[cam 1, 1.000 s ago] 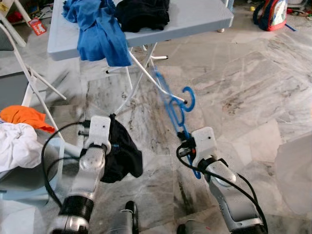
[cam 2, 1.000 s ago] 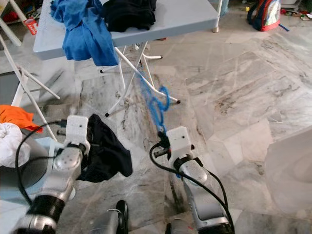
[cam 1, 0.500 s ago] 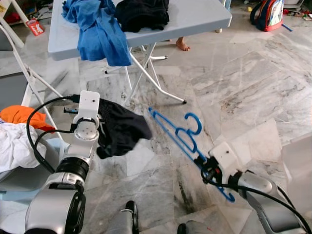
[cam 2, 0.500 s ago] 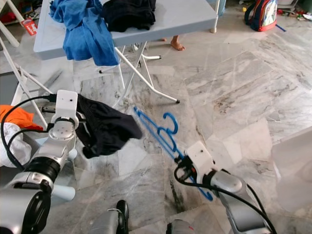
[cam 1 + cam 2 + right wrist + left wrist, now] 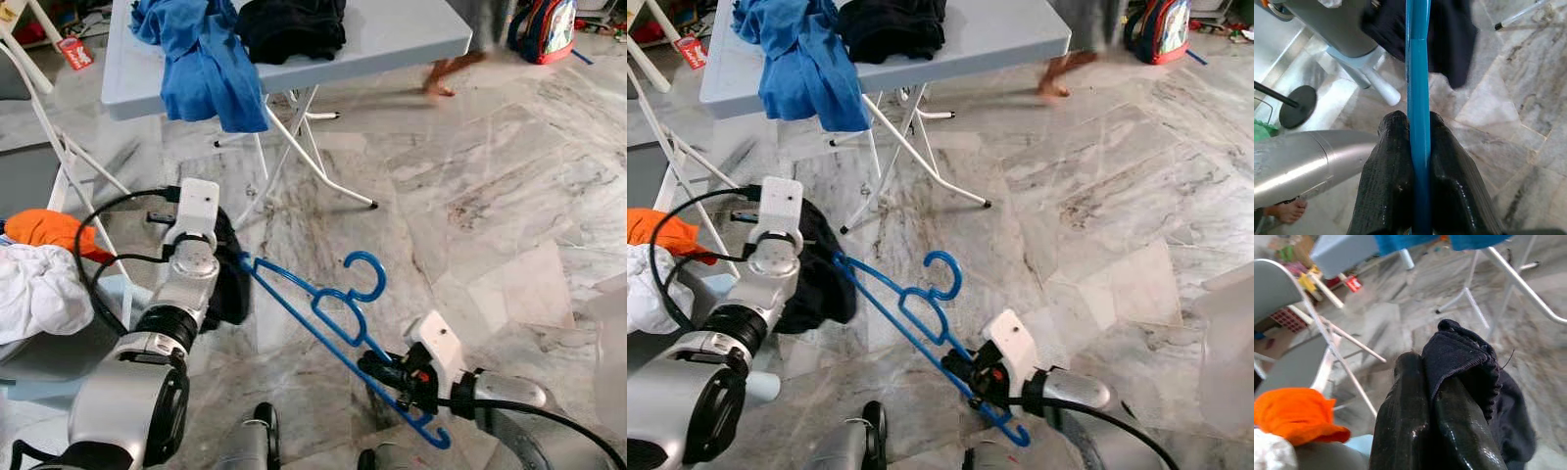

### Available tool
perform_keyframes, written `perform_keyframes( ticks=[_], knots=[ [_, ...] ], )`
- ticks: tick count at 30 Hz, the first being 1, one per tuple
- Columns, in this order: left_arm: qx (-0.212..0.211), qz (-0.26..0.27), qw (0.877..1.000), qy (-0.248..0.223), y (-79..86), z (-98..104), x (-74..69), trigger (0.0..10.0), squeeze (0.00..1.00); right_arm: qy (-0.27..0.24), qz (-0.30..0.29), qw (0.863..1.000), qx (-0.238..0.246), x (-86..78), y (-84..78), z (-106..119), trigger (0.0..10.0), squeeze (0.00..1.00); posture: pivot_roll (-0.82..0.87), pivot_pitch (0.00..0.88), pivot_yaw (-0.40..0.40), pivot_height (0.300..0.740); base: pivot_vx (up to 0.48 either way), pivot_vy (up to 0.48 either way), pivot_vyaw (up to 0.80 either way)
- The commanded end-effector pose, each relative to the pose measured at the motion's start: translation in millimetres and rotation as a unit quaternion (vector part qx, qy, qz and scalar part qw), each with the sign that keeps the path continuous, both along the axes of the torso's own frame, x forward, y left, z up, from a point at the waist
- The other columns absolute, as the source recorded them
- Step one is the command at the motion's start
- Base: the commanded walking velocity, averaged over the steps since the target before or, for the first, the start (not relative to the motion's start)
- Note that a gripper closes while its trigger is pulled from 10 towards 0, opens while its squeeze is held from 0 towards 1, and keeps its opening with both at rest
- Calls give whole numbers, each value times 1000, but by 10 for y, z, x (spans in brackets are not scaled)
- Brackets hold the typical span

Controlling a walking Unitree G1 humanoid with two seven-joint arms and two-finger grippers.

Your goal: Hang hanger

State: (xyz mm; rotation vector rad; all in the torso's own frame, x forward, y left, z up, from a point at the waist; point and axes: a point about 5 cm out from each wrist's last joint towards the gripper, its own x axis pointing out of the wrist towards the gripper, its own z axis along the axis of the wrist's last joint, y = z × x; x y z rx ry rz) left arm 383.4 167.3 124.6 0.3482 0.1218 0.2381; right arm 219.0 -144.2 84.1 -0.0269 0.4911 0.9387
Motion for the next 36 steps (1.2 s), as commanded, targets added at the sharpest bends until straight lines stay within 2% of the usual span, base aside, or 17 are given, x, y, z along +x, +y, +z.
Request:
perform_keyframes(
  ticks=[1, 6, 9, 16, 26, 36],
  knots=[
    [-4, -18, 1000, -12, -90, 70, 36, 10000, 0, 6, 20, 1000, 13, -42, 90, 8, 10000, 0, -113, 259, 61, 740, 0, 0, 0],
    [-6, -45, 999, -20, -273, 76, 39, 10000, 0, 13, 43, 999, 22, -71, 174, 3, 10000, 0, -113, 260, 56, 740, 0, 0, 0],
    [-8, -50, 998, -22, -318, 93, 46, 10000, 0, 17, 45, 999, 16, -72, 172, -14, 10000, 0, -113, 262, 55, 740, 0, 0, 0],
    [-12, -46, 999, -21, -329, 160, 77, 10000, 0, 8, 24, 1000, -17, -14, 115, -79, 10000, 0, -112, 261, 56, 740, 0, 0, 0],
    [-9, -33, 999, -20, -291, 184, 80, 10000, 0, 7, 17, 999, -26, 27, 126, -145, 10000, 0, -101, 256, 58, 740, 0, 0, 0],
    [-4, -36, 999, -19, -408, 193, 69, 10000, 0, 2, 18, 1000, -24, 73, 166, -153, 10000, 0, -97, 256, 60, 740, 0, 0, 0]
  ],
)
